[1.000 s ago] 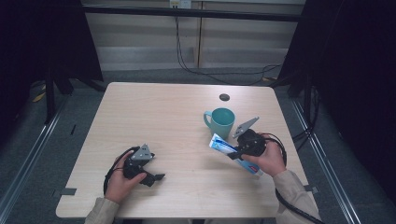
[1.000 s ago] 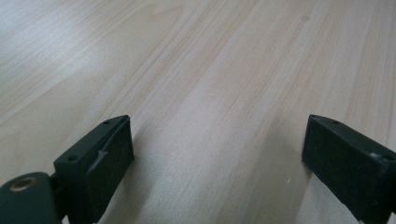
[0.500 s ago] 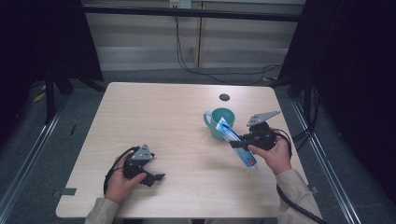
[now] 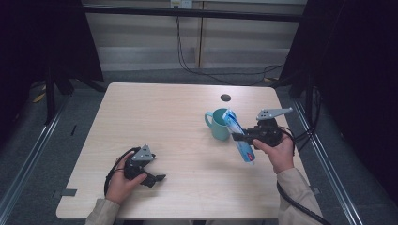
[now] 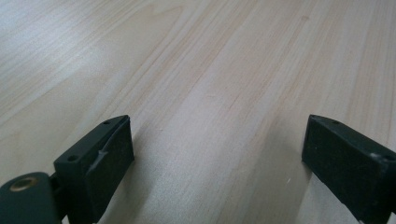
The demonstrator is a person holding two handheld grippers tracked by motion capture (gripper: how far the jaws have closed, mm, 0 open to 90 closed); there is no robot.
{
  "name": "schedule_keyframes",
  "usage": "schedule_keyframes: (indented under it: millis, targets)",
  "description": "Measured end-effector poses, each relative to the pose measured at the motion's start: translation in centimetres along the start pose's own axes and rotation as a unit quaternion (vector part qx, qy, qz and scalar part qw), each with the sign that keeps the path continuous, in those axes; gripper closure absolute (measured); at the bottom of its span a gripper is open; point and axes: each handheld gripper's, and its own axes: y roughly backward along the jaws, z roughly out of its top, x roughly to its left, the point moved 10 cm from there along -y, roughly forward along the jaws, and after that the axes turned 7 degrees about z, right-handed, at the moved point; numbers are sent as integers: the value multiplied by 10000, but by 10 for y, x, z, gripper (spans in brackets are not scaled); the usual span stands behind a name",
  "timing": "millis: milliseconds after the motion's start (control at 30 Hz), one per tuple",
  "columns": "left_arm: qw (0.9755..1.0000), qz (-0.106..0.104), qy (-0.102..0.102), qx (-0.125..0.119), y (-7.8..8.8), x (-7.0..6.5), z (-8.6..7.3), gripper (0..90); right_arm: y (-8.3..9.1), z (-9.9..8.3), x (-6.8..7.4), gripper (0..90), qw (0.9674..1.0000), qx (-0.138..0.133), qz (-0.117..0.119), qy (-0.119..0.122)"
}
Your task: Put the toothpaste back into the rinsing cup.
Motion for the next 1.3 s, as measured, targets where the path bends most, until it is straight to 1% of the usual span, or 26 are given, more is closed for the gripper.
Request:
schedule_keyframes:
  millis: [233,367,467,567,700,800,967,1067,1200,1300]
  targets:
    - [10000,0,0,1,0,0,0,85,8,12,-2,743,9988,-464,40,-138]
    - [10000,-1,3,3,0,0,0,85,10,16,-3,742,9985,-539,2,-119]
    - [10000,-1,2,4,0,0,0,85,11,19,-3,741,9978,-648,-8,-114]
    - [10000,-1,2,3,0,0,0,85,12,23,-4,741,9969,-775,21,-141]
    - [10000,-1,2,3,0,0,0,85,13,28,-4,741,9963,-851,69,-140]
    - [10000,-2,3,4,0,0,0,85,14,34,-4,741,9948,-996,101,-161]
    - [10000,-1,2,4,0,0,0,86,14,40,-4,741,9942,-1063,109,-143]
    - [10000,-1,2,4,0,0,0,85,14,43,-4,741,9940,-1081,66,-142]
    - [10000,-2,3,3,0,0,0,85,13,51,-5,741,9928,-1185,40,-142]
    - [10000,-1,4,3,0,0,0,85,13,54,-6,741,9924,-1222,46,-163]
